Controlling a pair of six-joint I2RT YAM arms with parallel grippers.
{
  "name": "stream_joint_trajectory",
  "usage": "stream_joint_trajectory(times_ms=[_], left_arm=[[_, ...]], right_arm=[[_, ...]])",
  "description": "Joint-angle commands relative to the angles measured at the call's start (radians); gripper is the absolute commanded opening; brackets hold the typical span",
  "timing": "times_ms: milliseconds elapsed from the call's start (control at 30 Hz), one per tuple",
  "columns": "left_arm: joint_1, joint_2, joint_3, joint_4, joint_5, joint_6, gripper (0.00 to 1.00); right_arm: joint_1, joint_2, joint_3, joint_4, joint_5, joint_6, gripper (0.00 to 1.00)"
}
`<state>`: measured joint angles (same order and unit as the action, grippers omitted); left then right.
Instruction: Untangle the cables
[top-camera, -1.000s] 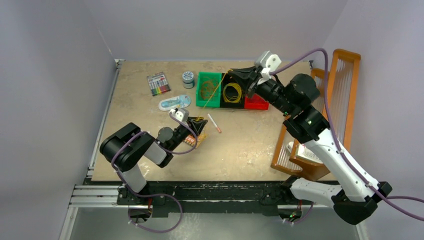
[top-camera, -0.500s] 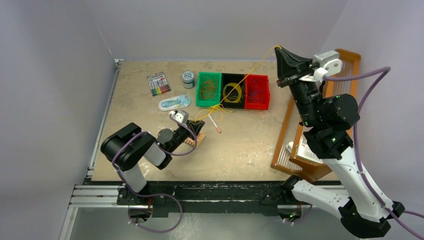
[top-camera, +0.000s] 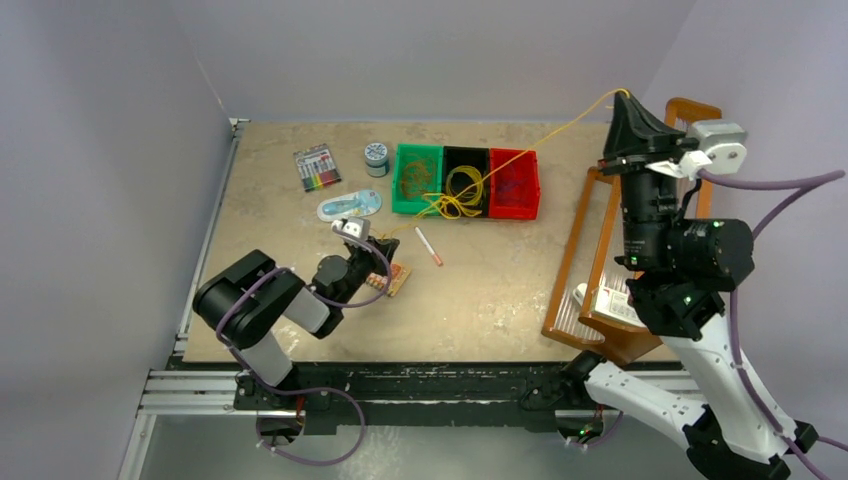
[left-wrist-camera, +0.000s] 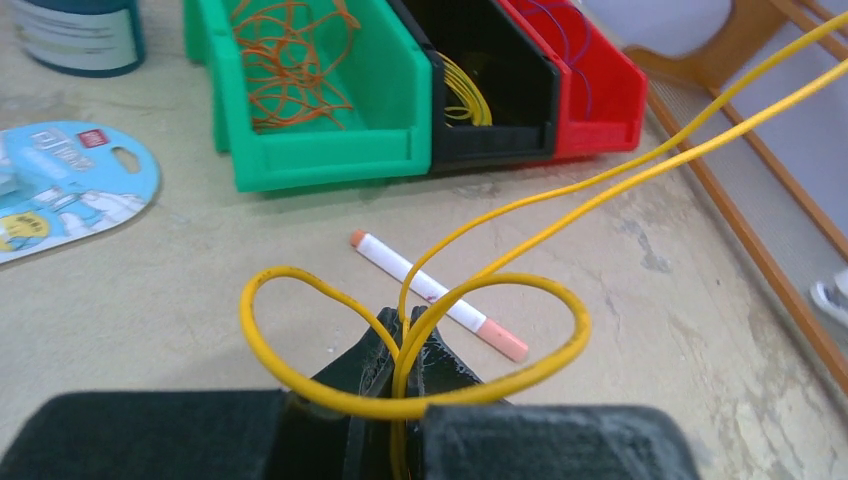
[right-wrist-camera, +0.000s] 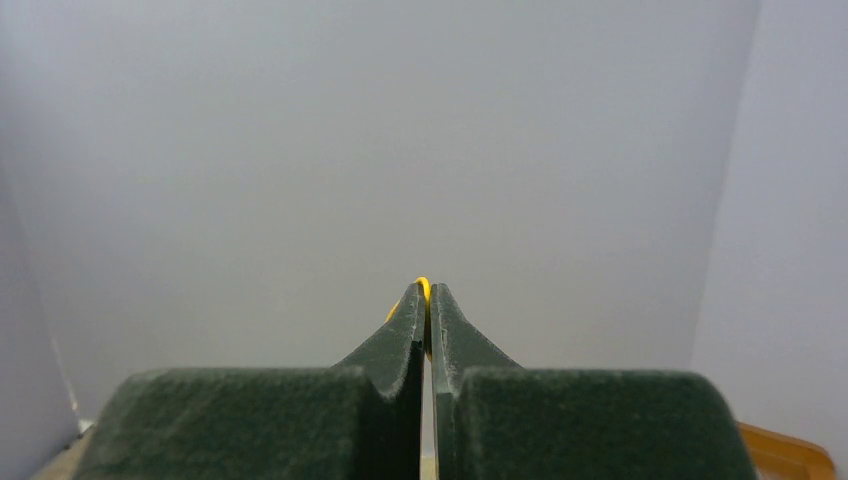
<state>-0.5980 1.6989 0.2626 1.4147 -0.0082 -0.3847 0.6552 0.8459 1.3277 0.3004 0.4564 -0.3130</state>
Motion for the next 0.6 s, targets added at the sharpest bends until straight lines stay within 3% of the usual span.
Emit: stream_joint_trajectory(times_ms=[0,200,367,567], left_arm=[[0.004,-0.099,-0.005,-0.087,-0.209,-0.097,0.00],[0.046,-0.256,-0.005,-0.286,-0.427,-0.225,0.00],[0.108,-0.389,0.022,-0.554,-0.598,-0.342,0.00],[0.209,-0.502,0.025,-0.777,-0.683,-0.488,0.00]], right_arm=[[-0.001,-0.046,0.002,0.132,0.129,-0.082,0.00],[-0.001,-0.072,-0.019,0.175,0.198,-0.138,0.00],[-0.001,-0.095,-0.037,0.198,0.227,-0.156,0.00],[0.000,-0.105,-0.048,0.203,0.254,-0.171,0.00]])
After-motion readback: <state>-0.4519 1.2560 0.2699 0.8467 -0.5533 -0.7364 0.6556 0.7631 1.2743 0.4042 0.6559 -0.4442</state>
